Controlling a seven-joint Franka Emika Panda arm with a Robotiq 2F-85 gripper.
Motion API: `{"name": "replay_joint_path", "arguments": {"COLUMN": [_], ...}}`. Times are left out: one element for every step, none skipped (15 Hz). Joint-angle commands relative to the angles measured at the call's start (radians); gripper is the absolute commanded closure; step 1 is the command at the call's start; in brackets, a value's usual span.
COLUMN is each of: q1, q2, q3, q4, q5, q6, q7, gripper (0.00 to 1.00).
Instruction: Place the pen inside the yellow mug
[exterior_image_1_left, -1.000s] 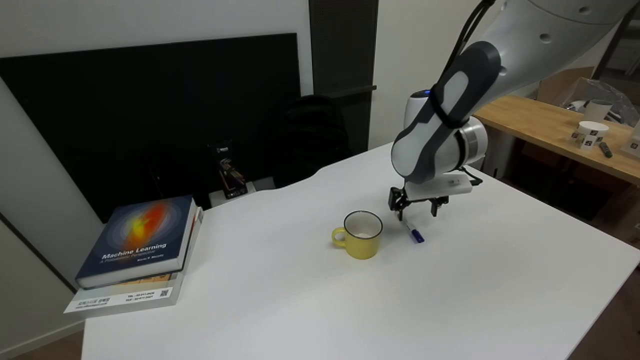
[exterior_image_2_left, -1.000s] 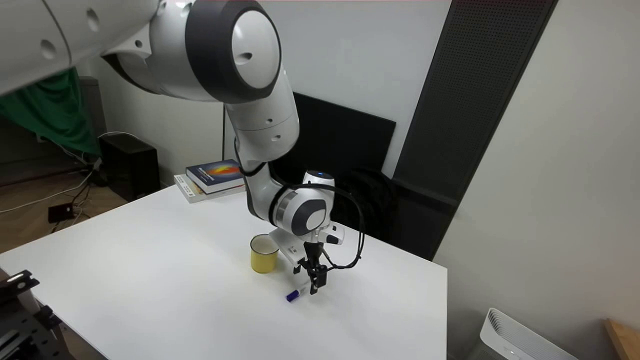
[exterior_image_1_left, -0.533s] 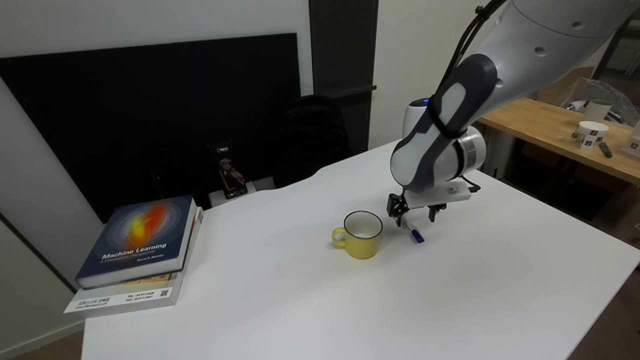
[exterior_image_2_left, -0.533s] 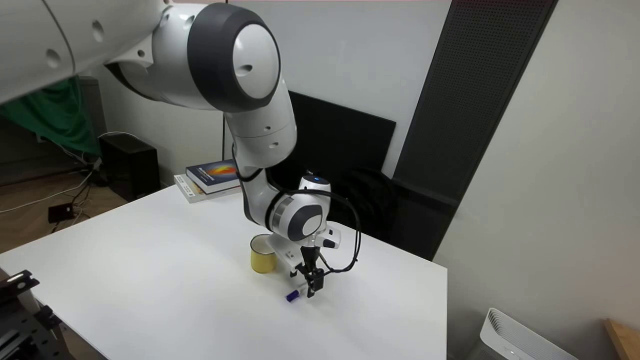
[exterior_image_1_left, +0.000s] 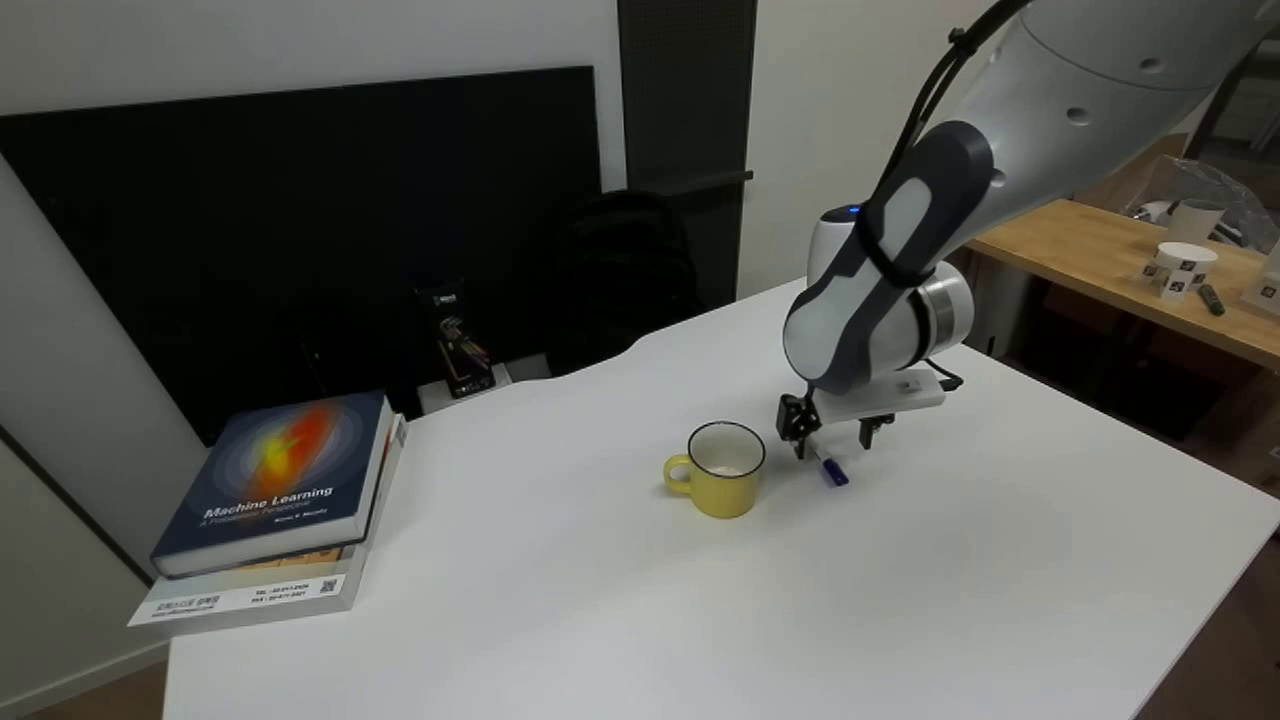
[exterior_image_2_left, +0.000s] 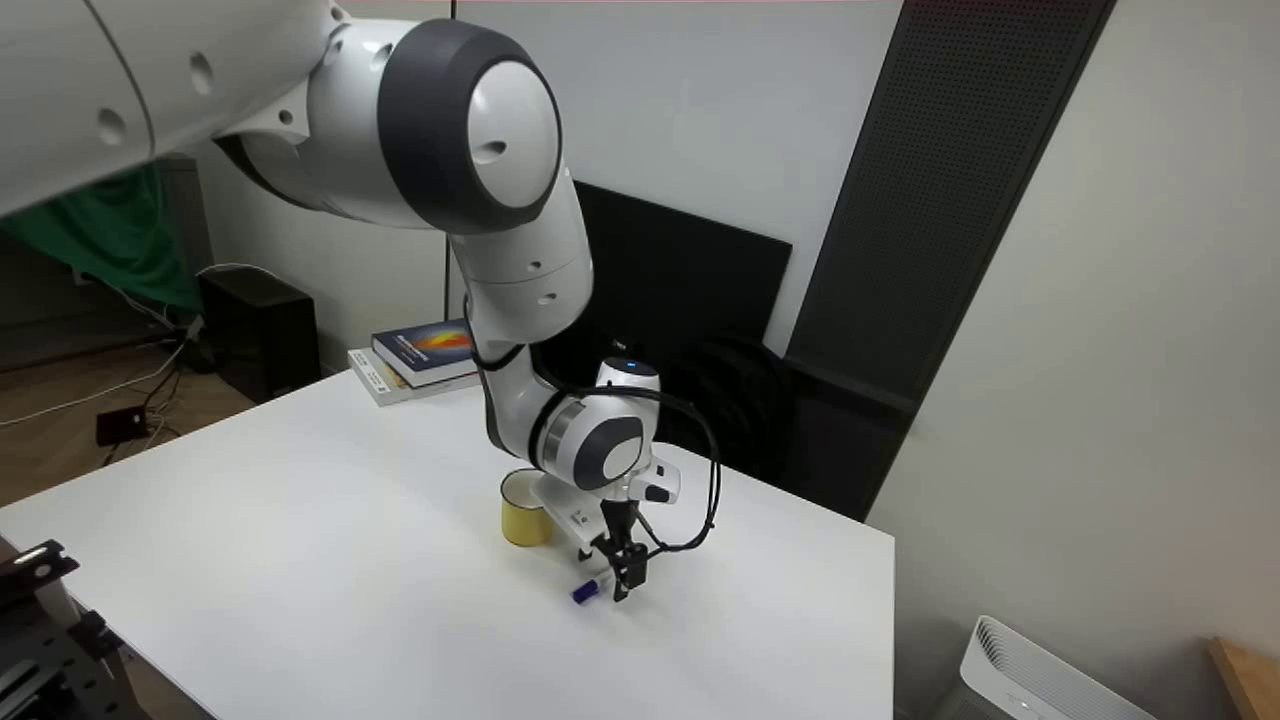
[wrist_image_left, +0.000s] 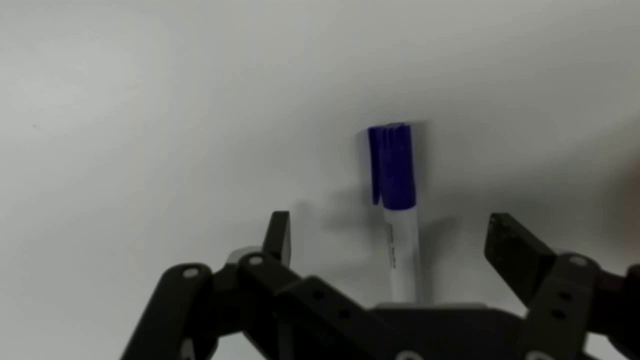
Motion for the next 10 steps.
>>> {"name": "replay_joint_path", "arguments": {"q1": [-0.015, -0.015, -0.015, -0.013, -0.014, -0.014, -0.016, -0.017, -0.018, -0.019], "q2": [0.03, 0.031, 0.032, 0.034, 0.037, 0.037, 0.037, 0.038, 0.038, 0.039], "q3": [0.011, 0.011, 0.01, 0.008, 0.007, 0.007, 0.007, 0.007, 0.007, 0.007], "q4": [0.041, 0.041, 0.042, 0.042, 0.046, 0.045, 0.047, 0.048, 0.049, 0.05], "q5": [0.001, 0.001, 0.001, 0.0, 0.001, 0.001, 0.003, 0.003, 0.003, 0.004], "q6": [0.003, 0.003, 0.002, 0.002, -0.002, -0.002, -0.004, -0.005, -0.005, -0.006], "q7": [-0.013, -0.013, -0.013, -0.012, -0.01, -0.01, -0.009, -0.009, -0.008, -0.008], "gripper": [0.0, 0.0, 0.25, 0.26, 0.31, 0.4, 0.47, 0.53, 0.61, 0.67]}}
